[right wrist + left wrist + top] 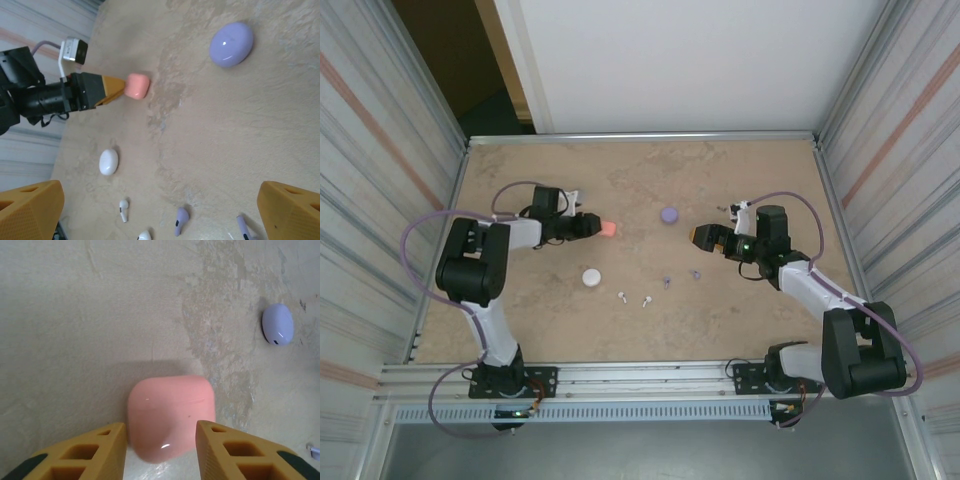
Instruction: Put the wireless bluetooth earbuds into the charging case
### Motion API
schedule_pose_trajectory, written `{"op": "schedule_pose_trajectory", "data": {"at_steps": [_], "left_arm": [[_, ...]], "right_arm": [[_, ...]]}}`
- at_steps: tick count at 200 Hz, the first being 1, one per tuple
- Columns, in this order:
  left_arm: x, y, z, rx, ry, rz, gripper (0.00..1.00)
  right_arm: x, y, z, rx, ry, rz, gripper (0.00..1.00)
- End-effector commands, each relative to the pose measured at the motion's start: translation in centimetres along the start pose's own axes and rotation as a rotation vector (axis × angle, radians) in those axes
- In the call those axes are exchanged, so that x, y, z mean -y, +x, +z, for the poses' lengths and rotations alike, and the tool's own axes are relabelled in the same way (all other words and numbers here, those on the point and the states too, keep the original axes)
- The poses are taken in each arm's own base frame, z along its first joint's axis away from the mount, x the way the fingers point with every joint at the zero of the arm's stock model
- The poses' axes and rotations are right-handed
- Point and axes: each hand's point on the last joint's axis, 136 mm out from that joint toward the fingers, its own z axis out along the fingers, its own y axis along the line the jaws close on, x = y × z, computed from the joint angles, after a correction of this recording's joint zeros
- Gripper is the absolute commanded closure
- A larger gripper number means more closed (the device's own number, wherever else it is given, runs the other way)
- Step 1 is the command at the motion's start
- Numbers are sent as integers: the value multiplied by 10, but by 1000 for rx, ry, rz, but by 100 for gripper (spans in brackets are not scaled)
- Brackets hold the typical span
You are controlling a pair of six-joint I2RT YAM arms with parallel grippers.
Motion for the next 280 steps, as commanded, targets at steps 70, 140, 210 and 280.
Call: {"op": "schedule_pose_trajectory", "data": {"at_steps": [70,140,210,280], "left_arm": [[45,-28,-83,194,58,91,55],[72,-22,-163,415,-31,177,44],[58,-7,-224,621,-232,191,27],[37,10,-262,774,-384,149,17]], "right_arm": [[-52,-13,-8,6,-143,-152,2],[-103,-1,-4,-18,-190,-389,2],[-150,21,13,18,-209,-778,1],[-174,81,54,-148,-297,-1270,1]]}}
